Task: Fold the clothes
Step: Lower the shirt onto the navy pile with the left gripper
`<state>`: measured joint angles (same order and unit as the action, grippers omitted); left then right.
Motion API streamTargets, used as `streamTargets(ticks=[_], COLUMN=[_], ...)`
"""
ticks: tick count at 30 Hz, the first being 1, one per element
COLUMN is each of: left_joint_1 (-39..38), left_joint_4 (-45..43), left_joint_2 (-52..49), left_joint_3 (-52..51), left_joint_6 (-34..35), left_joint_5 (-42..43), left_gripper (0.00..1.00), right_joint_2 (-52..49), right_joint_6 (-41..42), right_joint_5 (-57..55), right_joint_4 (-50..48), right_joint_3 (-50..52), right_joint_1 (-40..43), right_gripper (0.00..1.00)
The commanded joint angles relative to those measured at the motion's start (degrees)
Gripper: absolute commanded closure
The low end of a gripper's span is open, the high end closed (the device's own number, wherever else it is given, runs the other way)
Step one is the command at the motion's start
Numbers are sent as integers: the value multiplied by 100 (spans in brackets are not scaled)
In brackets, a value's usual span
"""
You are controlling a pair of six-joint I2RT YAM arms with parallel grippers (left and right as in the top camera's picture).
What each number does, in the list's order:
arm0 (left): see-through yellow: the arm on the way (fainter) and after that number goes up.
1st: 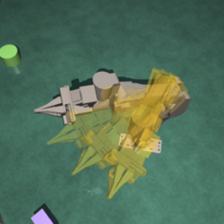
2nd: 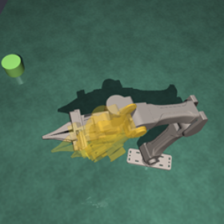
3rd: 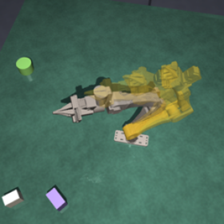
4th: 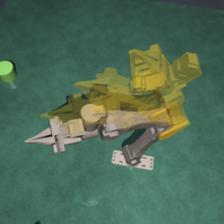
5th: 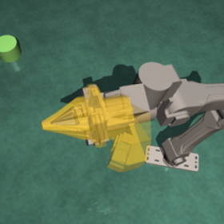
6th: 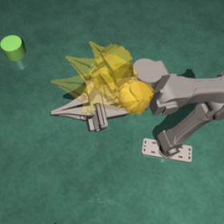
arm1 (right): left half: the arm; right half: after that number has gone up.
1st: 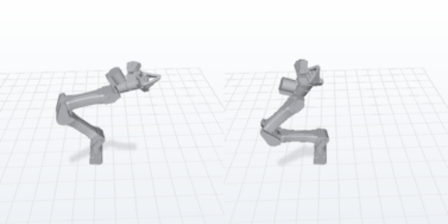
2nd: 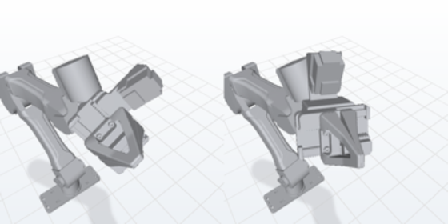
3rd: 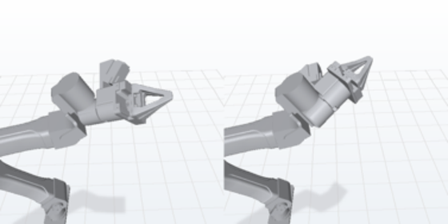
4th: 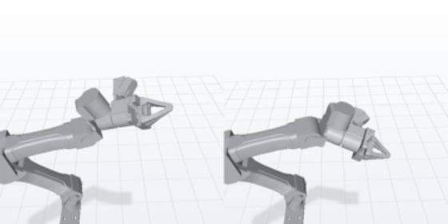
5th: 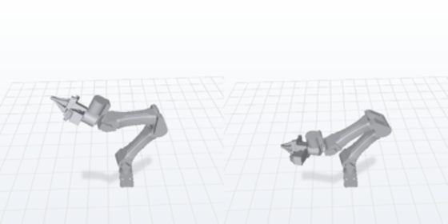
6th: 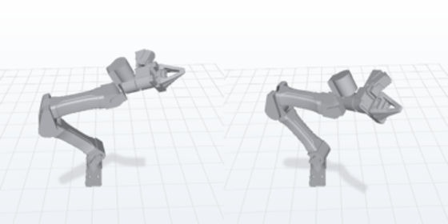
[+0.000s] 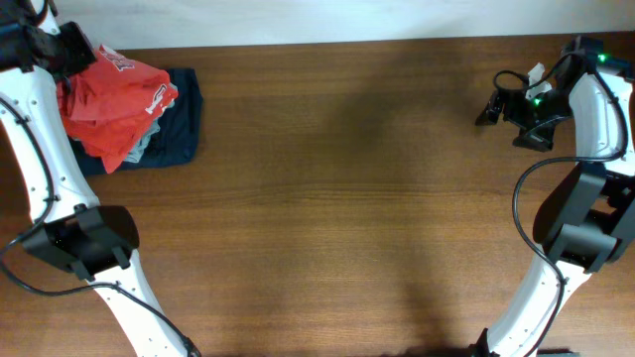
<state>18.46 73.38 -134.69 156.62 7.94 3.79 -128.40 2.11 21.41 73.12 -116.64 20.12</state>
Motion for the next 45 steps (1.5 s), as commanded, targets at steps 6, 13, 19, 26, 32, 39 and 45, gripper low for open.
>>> streamTargets(ticks=[6,13,19,26,32,39,45], left_joint_1=[37,76,101,186,243,297,348], left_joint_4=[-24,391,581,647,894,1346,1401], left_joint_2=[-74,-74,-74,-74,-74,-74,-61], left_joint_3=[-603,-649,-649,-649,-658,-658,-658], left_joint_6=[321,940,942,938,914,693,656], left_joint_5=[-170,-382,-612,-660,-658,-214,116], left_gripper=[100,91,68,22,3,2,2], right_joint_2=[155,155,155,155,155,155,155], right_joint_6=[-31,-31,-31,-31,-31,-31,-31], right_joint_5=[-72,-72,-72,-72,-72,-72,-72], right_joint_4=[15,15,15,15,15,15,15], right_joint_3=[-74,-74,-74,-74,-74,-74,-74], right_joint_1=[15,15,15,15,15,15,15], right_gripper=[1,1,1,1,1,1,1])
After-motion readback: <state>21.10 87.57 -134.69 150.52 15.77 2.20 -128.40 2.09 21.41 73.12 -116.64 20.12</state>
